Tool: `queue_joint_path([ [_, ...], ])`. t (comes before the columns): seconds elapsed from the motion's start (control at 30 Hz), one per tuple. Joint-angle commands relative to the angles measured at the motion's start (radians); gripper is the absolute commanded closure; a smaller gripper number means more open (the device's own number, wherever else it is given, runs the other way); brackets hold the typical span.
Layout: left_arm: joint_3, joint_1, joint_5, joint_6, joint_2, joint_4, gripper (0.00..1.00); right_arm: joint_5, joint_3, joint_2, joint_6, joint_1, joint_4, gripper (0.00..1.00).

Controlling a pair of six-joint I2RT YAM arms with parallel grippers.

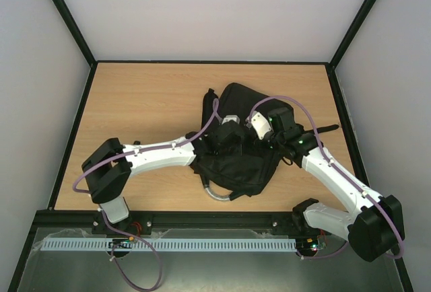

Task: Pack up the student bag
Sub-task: Place the personal item in the student bag.

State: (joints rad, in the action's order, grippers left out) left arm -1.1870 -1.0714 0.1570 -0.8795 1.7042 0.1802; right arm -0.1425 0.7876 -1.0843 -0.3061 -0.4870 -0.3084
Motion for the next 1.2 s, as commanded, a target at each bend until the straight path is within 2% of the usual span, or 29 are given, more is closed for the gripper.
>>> queue_joint_path([
  [0.0, -0.047, 0.06, 0.068, 0.01, 0.044, -0.03, 0.98, -0.052, -0.002, 0.032, 0.002, 0.006, 0.033, 0.99],
  [0.17, -0.071, 0.041, 0.044, 0.083, 0.016, -0.046, 0.98, -0.055, -0.003, 0.036, 0.002, 0.015, 0.032, 0.99],
  [0.3, -0.05, 0.005, -0.057, 0.142, -0.025, -0.055, 0.98, -0.06, -0.004, 0.037, 0.001, 0.018, 0.032, 0.99],
  [0.47, -0.015, -0.033, -0.158, 0.13, -0.032, -0.031, 0.98, -0.063, -0.002, 0.035, 0.0, 0.018, 0.031, 0.99],
  [0.8, -0.091, -0.039, -0.073, 0.131, 0.053, 0.152, 0.98, -0.065, -0.002, 0.038, 0.002, 0.021, 0.03, 0.99],
  [0.93, -0.089, -0.019, -0.08, 0.119, 0.063, 0.145, 0.98, -0.065, -0.003, 0.041, 0.002, 0.025, 0.03, 0.99],
  [1.17, -0.084, 0.042, -0.012, 0.126, 0.085, 0.102, 0.98, -0.068, -0.004, 0.041, 0.0, 0.027, 0.031, 0.99],
])
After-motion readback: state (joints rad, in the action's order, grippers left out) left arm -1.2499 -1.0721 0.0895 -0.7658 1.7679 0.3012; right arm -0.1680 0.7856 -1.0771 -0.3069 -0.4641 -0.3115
